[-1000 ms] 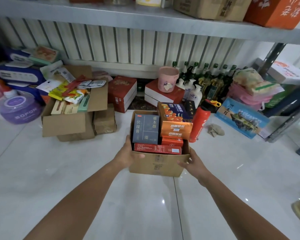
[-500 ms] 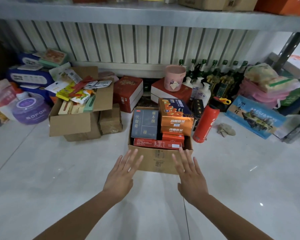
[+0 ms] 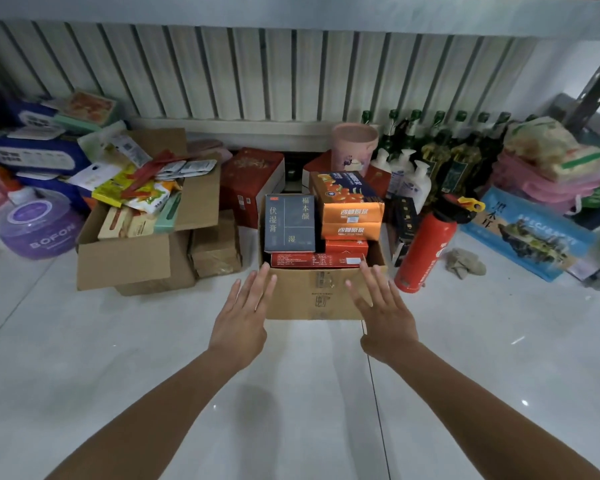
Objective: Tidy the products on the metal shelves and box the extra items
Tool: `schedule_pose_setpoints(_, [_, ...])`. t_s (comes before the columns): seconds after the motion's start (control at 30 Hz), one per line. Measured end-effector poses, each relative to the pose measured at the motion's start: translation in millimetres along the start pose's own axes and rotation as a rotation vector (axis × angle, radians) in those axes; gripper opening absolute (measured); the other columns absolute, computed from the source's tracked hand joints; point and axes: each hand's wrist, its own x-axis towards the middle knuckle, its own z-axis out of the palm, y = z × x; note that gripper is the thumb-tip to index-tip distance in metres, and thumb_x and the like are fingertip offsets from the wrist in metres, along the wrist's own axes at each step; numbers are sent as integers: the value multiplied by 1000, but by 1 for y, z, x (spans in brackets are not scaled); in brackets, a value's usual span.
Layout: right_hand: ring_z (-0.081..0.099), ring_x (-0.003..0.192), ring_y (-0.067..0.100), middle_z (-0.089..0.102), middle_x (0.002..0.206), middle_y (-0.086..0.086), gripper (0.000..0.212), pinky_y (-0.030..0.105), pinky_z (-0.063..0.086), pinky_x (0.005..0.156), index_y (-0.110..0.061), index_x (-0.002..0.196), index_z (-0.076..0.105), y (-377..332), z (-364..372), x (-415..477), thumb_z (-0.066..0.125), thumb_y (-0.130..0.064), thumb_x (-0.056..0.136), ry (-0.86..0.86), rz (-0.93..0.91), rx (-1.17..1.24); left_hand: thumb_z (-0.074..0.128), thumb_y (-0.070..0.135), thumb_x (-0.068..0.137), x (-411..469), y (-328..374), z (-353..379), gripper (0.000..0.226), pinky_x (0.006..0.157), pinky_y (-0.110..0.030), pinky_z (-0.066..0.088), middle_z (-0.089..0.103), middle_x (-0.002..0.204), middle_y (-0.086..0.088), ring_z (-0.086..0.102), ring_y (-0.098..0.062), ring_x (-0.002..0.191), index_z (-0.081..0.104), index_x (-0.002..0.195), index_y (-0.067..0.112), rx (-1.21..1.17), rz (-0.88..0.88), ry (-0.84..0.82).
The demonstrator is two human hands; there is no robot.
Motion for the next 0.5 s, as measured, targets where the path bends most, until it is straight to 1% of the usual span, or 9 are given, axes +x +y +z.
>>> schedule_pose_setpoints(0.07, [-39, 138, 29, -51, 143, 8, 101, 41, -18, 115, -28, 152, -17, -4, -5, 18, 59, -27, 85, -8, 22, -5, 52, 14, 90, 19, -3, 0, 101, 112, -34, -21, -45, 150, -2, -32, -21, 143, -32, 145, 23, -3, -14, -17])
schedule_pose_setpoints(0.17, [-39, 138, 30, -47, 147, 10, 101, 42, -15, 116, -27, 152, -18, -3, -13, 47, 59, -32, 86, -34, 49, -38, 57, 19, 90, 47, -9, -2, 104, 110, -34, -22, -49, 147, -4, -36, -22, 140, -29, 148, 25, 6, -9, -68])
schedule_pose_setpoints(0.3, [-37, 139, 30, -46, 147, 11, 101, 43, -12, 117, -28, 153, -16, 2, -25, 78, 59, -37, 87, -99, 34, -72, 56, 27, 93, 79, -13, -9, 99, 111, -36, -16, -51, 145, -7, -24, -27, 147, -24, 151, 27, 21, -11, -138])
schedule_pose_setpoints(0.4, [-37, 139, 31, -48, 146, 12, 97, 45, -9, 118, -28, 154, -13, 3, -35, 98, 57, -36, 87, -167, 25, -61, 52, 30, 96, 103, -11, -24, 93, 112, -34, -16, -43, 150, -13, -20, -29, 148, -22, 152, 25, 1, -15, -211])
schedule_pose_setpoints(0.47, [-36, 140, 30, -47, 146, 11, 94, 45, -6, 119, -29, 155, -9, 3, -39, 108, 56, -33, 87, -199, 23, -51, 49, 31, 98, 118, -11, -35, 88, 116, -37, -11, -34, 154, -18, -18, -32, 148, -20, 152, 25, 0, -11, -265])
schedule_pose_setpoints(0.5, [-35, 140, 30, -47, 146, 11, 92, 46, -3, 119, -29, 155, -6, 4, -40, 112, 56, -31, 87, -223, 15, -52, 47, 30, 99, 124, -12, -37, 85, 118, -39, -6, -33, 155, -20, -17, -33, 148, -18, 153, 26, 11, -17, -310])
